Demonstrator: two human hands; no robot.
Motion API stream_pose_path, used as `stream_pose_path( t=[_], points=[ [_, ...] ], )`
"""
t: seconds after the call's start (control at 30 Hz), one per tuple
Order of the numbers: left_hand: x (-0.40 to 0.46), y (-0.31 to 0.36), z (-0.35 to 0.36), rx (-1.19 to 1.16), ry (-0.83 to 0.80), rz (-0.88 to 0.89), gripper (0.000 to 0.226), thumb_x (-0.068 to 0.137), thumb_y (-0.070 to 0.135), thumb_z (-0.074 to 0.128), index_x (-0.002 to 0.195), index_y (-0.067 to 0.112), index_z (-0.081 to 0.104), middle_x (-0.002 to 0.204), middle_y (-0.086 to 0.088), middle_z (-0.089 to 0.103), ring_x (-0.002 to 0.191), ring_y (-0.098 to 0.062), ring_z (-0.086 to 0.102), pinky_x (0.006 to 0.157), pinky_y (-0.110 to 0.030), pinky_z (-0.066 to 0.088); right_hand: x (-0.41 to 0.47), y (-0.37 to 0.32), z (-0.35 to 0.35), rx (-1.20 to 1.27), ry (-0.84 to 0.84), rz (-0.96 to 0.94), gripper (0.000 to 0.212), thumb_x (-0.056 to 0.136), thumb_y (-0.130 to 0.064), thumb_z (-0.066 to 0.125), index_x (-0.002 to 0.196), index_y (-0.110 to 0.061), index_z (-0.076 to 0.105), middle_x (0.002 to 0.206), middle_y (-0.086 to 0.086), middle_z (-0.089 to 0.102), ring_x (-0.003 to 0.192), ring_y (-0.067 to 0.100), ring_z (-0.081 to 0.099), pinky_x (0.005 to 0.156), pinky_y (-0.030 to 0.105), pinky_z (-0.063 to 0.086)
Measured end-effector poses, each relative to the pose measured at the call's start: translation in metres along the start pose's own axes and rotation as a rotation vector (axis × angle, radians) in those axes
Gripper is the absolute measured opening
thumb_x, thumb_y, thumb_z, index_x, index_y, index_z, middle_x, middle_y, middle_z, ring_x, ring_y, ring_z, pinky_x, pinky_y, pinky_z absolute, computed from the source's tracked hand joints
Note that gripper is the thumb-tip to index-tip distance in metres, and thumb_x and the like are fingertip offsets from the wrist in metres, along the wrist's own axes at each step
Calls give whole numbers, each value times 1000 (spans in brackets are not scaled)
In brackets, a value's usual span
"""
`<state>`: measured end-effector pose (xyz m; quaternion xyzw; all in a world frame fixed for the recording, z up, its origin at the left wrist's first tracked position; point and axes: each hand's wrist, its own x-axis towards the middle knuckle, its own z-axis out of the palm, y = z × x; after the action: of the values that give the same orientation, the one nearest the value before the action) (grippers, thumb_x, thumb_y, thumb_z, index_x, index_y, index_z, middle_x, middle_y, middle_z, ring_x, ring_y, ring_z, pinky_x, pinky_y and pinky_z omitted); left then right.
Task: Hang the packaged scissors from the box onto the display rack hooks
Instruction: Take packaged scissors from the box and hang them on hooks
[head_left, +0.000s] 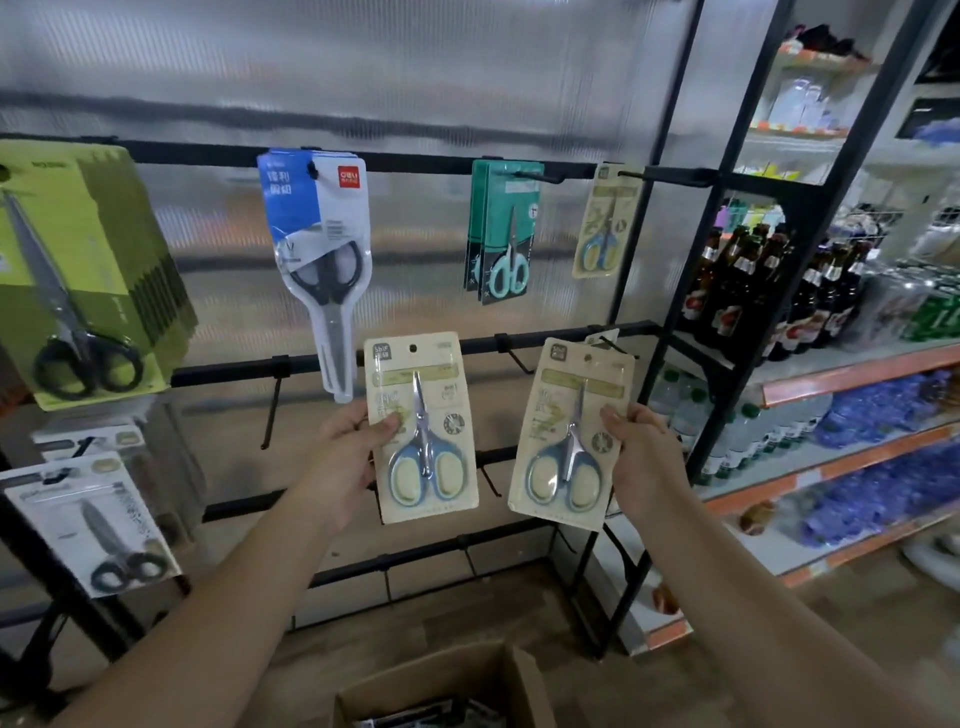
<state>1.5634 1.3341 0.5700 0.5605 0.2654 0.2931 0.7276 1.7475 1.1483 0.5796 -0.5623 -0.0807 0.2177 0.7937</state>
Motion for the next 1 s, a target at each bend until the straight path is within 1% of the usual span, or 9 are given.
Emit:
stream_pose_path(
  t=[0.07, 0.17, 0.3, 0.47, 0.57, 0.63, 0.77, 0.9, 1.0],
  points=[
    [6, -6, 22, 3, -19, -42, 24, 91, 6, 55, 114, 3, 63, 106, -14, 71, 86, -25, 69, 65, -32, 57, 13, -5, -7, -10, -28, -22, 10, 92, -3, 52, 90, -9, 61, 89, 12, 68, 76, 27, 64, 73, 41, 54],
    [19, -10, 56, 42, -25, -54, 22, 90, 9, 56, 110, 8, 65, 104, -10, 72, 92, -27, 67, 78, -39, 55, 42, -15, -23, -31, -65, -54, 15, 93, -5, 51, 83, -13, 60, 80, 7, 70, 71, 24, 66, 70, 40, 53],
    [42, -5, 108, 7, 28, -1, 23, 91, 7, 56, 113, 8, 64, 101, -7, 73, 80, -20, 71, 57, -28, 56, 86, -42, -49, -48, -103, -55, 15, 94, -6, 51, 83, -12, 59, 73, 4, 70, 65, 20, 67, 62, 34, 53],
    [68, 4, 175, -108, 92, 83, 27, 89, 4, 57, 115, 9, 64, 104, -6, 73, 90, -20, 71, 62, -29, 57, 136, -80, -91, -108, -128, -177, 13, 95, -7, 51, 85, -11, 58, 79, 6, 68, 70, 24, 64, 69, 40, 53],
    [75, 11, 217, -141, 99, 152, 24, 90, 1, 54, 111, 9, 65, 100, -6, 74, 91, -23, 71, 68, -35, 59, 159, -111, -102, -148, -161, -304, 12, 94, -9, 53, 86, -15, 58, 69, -6, 70, 62, 12, 67, 64, 36, 53],
    [77, 15, 242, -137, 111, 211, 22, 90, -2, 53, 102, 10, 66, 92, -4, 75, 85, -21, 72, 64, -32, 59, 170, -133, -99, -181, -200, -370, 13, 93, -8, 53, 84, -16, 58, 68, -8, 70, 62, 9, 67, 63, 34, 52],
    [82, 24, 271, -117, 97, 286, 24, 90, -3, 51, 103, 11, 66, 90, -2, 75, 80, -19, 72, 56, -26, 56, 182, -173, -84, -237, -272, -504, 9, 91, -15, 58, 91, -6, 60, 90, 13, 69, 84, 35, 67, 79, 55, 54],
    [87, 27, 282, -58, 90, 360, 23, 90, -2, 50, 102, 10, 65, 92, -2, 75, 81, -18, 72, 58, -25, 56, 189, -193, -73, -269, -328, -542, 6, 92, -19, 58, 93, -19, 64, 85, 1, 72, 86, 28, 69, 83, 51, 54],
    [91, 27, 284, -45, 81, 382, 25, 90, -4, 48, 102, 10, 64, 90, 1, 75, 79, -14, 72, 59, -22, 55, 196, -198, -70, -291, -356, -542, 6, 92, -19, 59, 93, -19, 64, 86, -1, 72, 86, 25, 69, 84, 50, 54]
  ],
)
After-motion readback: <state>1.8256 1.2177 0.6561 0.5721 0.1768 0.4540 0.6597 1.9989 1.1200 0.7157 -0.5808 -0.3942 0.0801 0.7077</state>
